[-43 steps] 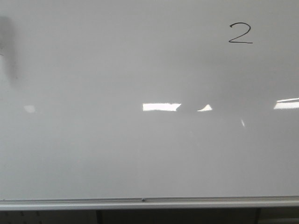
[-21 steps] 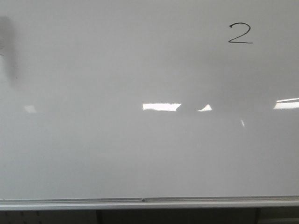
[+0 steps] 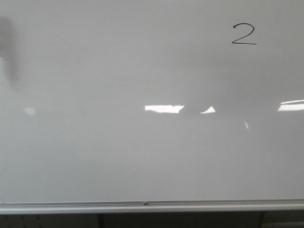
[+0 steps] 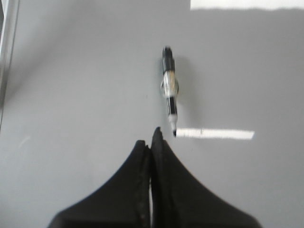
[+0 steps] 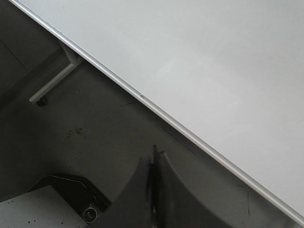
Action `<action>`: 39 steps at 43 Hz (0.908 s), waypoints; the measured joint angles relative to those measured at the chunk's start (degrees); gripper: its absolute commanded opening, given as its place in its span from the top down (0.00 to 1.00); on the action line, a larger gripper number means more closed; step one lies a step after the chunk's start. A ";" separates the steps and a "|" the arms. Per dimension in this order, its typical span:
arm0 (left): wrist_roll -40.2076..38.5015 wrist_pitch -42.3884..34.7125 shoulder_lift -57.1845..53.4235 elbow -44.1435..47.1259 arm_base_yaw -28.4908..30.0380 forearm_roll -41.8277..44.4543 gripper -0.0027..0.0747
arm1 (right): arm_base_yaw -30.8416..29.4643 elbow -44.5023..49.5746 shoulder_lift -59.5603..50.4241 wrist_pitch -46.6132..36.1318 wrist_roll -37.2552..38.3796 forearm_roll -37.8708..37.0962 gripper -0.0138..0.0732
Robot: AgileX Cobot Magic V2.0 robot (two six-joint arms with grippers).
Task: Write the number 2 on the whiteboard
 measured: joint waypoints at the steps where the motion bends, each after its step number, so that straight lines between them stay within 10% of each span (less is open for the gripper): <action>1: 0.00 -0.30 0.00 0.00 0.00 0.05 0.99 | 0.00 0.00 0.00 0.02 0.00 0.00 0.93; 39: 0.00 0.00 0.00 0.00 -1.84 -1.22 0.99 | 0.00 0.00 0.00 0.12 0.00 0.00 0.93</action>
